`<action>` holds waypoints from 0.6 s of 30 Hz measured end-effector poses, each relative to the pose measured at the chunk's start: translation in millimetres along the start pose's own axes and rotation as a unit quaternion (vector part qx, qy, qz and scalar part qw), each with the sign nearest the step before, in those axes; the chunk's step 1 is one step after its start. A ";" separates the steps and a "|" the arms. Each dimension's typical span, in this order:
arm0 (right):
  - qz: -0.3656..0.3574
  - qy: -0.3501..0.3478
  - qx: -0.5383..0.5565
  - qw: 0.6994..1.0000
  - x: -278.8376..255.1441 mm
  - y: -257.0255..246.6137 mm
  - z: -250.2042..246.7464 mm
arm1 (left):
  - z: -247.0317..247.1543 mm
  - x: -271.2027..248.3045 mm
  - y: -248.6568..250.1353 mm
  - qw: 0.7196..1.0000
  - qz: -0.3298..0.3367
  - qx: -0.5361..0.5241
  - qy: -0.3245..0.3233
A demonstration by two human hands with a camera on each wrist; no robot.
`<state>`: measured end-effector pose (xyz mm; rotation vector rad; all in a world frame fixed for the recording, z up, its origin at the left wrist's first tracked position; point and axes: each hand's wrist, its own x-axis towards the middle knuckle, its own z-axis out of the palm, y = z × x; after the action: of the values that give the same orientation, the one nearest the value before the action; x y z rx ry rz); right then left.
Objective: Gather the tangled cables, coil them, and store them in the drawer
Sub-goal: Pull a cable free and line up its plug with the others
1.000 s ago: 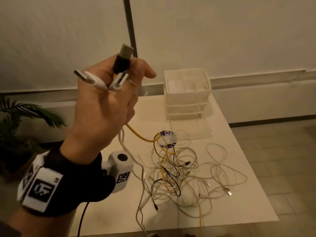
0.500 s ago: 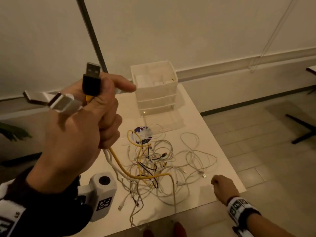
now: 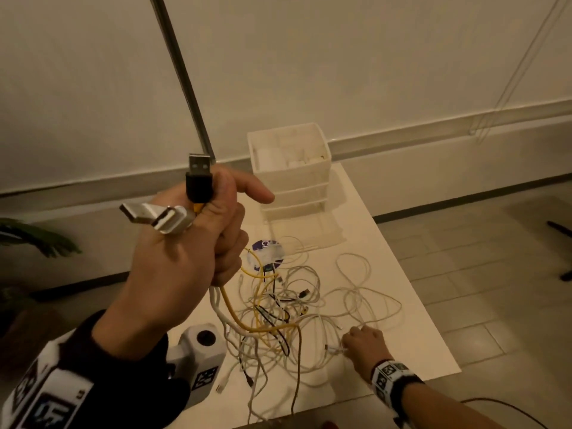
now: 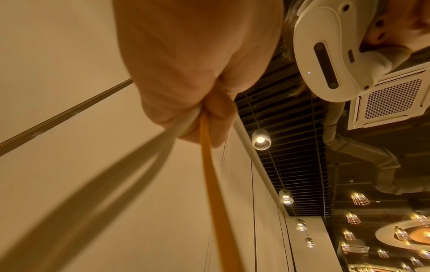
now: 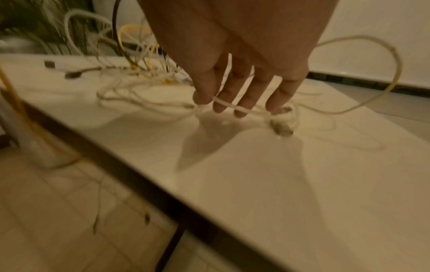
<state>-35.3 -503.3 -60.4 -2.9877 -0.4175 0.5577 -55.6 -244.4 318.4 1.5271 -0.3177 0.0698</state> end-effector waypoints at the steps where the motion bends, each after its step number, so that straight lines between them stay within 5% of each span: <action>1: -0.007 -0.008 0.030 1.000 -0.2 0.8 -12.2 | -0.7 0.7 0.2 1.000 -0.001 0.002 0.001; 5: -0.026 0.046 0.314 0.948 -8.1 -4.9 -91.1 | -4.2 6.7 -3.5 1.000 -0.015 -0.020 0.006; 9: -0.053 0.191 0.534 0.822 -21.4 -32.2 -192.0 | -1.5 18.3 -10.5 0.998 -0.046 -0.038 0.006; 14: -0.101 0.223 0.690 0.681 -14.2 -68.4 -280.0 | 7.0 38.8 -20.6 0.998 -0.052 -0.027 0.018; 16: -0.140 0.236 0.703 0.656 -12.2 -88.2 -306.0 | 7.6 46.8 -23.4 0.996 -0.065 -0.036 0.039; 18: -0.180 0.263 0.673 0.668 -13.2 -107.2 -328.4 | 5.8 53.9 -23.1 0.994 -0.078 -0.056 0.055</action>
<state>45.4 -411.4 262.9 -1.4189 -0.2928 -0.1090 0.6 -259.5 309.3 1.4267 -0.1134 0.0126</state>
